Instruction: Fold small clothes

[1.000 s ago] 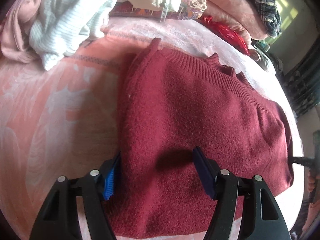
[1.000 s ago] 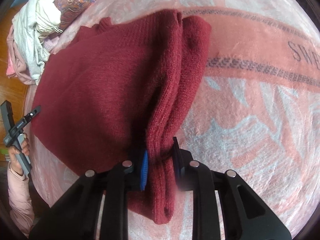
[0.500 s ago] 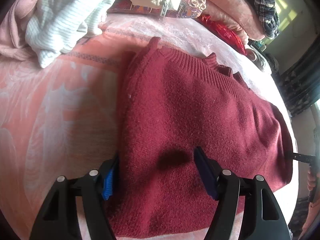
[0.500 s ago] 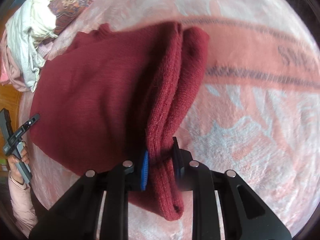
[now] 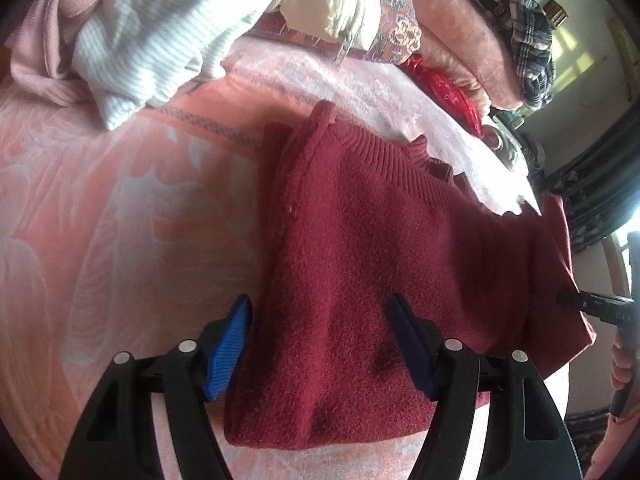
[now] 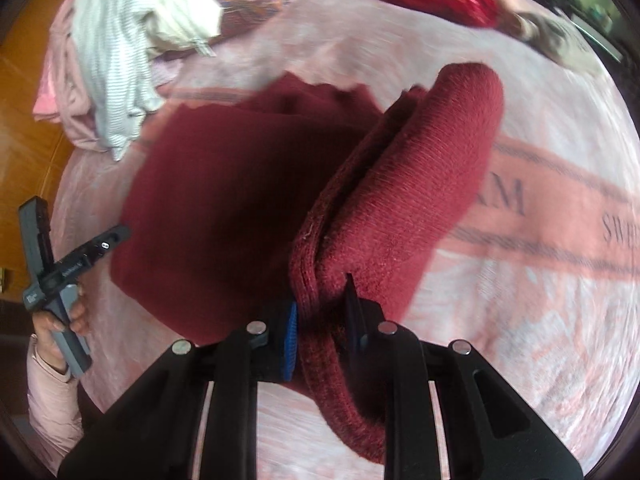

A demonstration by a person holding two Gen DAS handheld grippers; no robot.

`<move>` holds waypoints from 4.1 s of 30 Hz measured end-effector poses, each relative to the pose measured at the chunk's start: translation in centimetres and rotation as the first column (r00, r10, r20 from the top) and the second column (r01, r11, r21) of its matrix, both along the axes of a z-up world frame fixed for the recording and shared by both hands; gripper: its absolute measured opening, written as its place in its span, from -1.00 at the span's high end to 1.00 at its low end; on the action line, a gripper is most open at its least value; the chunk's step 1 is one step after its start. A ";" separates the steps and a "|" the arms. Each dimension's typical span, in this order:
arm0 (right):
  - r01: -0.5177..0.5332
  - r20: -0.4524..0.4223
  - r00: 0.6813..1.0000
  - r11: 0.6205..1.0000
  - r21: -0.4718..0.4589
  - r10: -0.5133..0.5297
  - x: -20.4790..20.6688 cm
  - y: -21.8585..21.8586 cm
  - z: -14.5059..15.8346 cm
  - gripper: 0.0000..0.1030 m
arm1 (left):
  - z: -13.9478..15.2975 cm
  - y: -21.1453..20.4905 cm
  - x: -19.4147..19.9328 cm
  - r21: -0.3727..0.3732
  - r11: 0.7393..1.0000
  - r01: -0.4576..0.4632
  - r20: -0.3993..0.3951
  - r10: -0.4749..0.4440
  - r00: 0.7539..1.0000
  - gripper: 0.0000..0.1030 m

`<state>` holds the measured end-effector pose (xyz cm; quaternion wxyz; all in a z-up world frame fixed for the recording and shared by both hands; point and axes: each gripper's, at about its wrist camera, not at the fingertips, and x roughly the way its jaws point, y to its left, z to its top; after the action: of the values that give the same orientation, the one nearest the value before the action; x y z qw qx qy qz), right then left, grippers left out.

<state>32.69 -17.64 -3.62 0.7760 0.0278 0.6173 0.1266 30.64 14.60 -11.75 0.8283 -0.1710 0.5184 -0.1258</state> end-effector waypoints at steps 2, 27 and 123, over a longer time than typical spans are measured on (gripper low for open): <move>-0.025 0.003 1.000 1.000 0.018 0.025 0.6 1.9 0.2 0.64 | 0.1 0.2 -0.1 -0.001 1.000 0.000 0.005 0.000 1.000 -0.37; -0.054 -0.019 0.998 0.986 0.158 0.057 -1.4 4.0 0.2 0.22 | 4.0 -3.5 -1.5 -0.078 0.994 0.073 0.078 -0.067 0.995 -0.38; -0.113 -0.169 0.970 0.943 0.314 0.172 -4.5 9.7 -10.1 0.22 | -1.4 3.5 -5.8 -0.007 1.000 0.012 -0.031 -0.012 0.999 0.72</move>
<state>28.20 -7.94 -13.68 0.6875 0.1132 0.6637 0.2720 24.88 18.11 -13.14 0.8187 -0.1727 0.5320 -0.1299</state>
